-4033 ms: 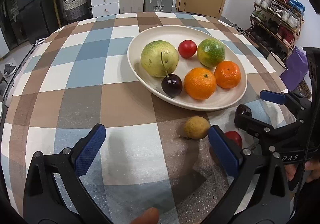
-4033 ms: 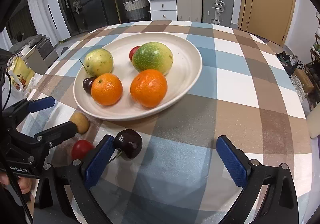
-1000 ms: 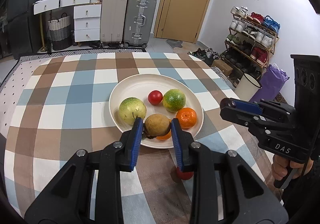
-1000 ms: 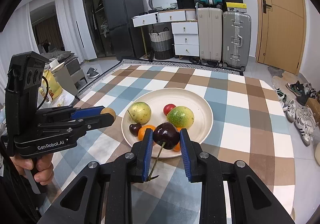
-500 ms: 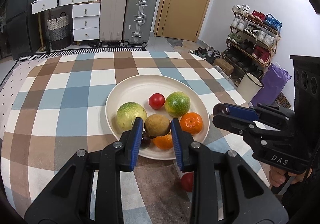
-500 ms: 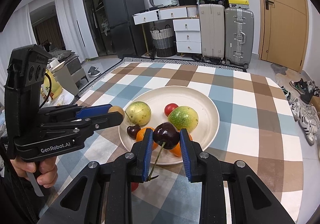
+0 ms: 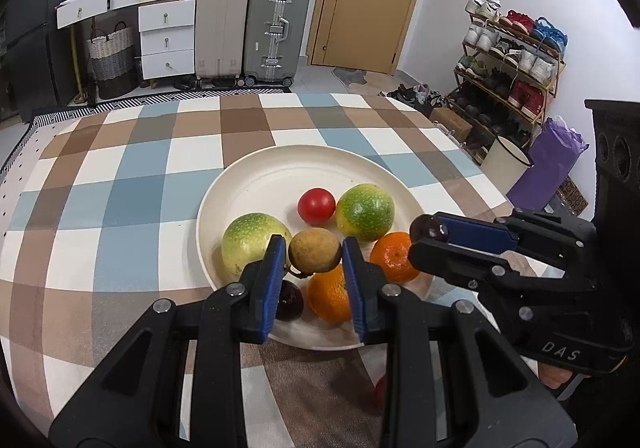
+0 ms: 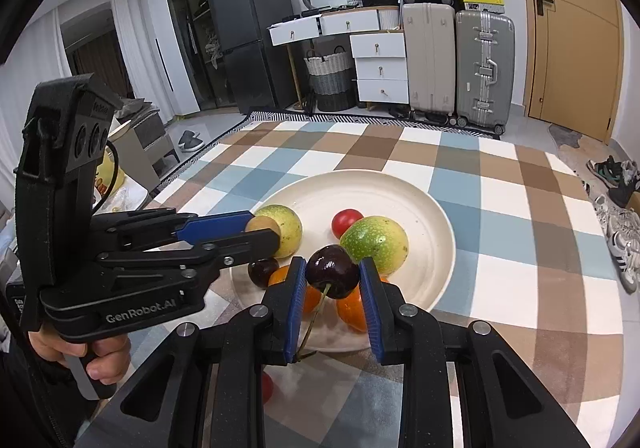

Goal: Organize fruits
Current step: 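Carry the brown fruit and cherry onto the plate and open both grippers, then withdraw both grippers and move the left gripper to the yellow round fruit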

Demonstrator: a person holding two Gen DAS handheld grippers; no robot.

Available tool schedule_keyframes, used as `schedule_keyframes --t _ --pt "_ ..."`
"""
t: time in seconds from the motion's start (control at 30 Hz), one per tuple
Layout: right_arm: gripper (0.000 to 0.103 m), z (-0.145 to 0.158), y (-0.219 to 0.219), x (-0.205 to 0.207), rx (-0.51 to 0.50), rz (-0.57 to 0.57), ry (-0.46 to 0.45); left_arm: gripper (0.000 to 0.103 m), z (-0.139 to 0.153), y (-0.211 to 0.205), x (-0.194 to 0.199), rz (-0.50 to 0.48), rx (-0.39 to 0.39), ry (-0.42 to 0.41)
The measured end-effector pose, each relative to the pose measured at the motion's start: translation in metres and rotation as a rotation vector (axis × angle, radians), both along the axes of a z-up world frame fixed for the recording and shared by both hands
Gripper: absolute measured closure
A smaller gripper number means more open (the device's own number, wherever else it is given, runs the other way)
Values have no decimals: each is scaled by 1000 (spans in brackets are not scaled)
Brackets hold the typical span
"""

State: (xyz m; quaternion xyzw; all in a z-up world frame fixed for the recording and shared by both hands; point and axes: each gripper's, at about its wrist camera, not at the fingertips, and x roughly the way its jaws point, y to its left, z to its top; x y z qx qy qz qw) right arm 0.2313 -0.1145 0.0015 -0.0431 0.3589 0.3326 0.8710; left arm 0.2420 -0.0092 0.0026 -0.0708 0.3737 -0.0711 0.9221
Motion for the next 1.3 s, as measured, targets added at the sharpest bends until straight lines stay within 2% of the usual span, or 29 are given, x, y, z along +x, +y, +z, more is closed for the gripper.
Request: schedule_keyframes --t 0.13,0.87,1.03,1.1,1.17,1.2,1.27,1.3 --pt "76 -4 3 5 -12 0 -4 77 -5 -4 8 -5 23 4" --pt "76 -15 8 20 -53 -28 -13 77 -4 -8 32 -16 22 2" --pt "60 -12 4 17 -53 -31 -27 76 -3 -5 30 -4 25 2" --pt "53 -9 3 13 -59 -33 -44 69 -1 -4 29 4 29 1" --pt "46 -7 0 9 -70 -45 -60 48 1 -2 26 18 38 -8" --pt "38 -5 -2 8 -71 -51 -64 44 3 -1 24 28 38 -14" --pt "30 -3 -7 5 -62 -62 -65 28 6 2 19 47 43 -24" --pt "24 -1 -10 5 -56 -67 -62 23 7 5 17 59 44 -23"
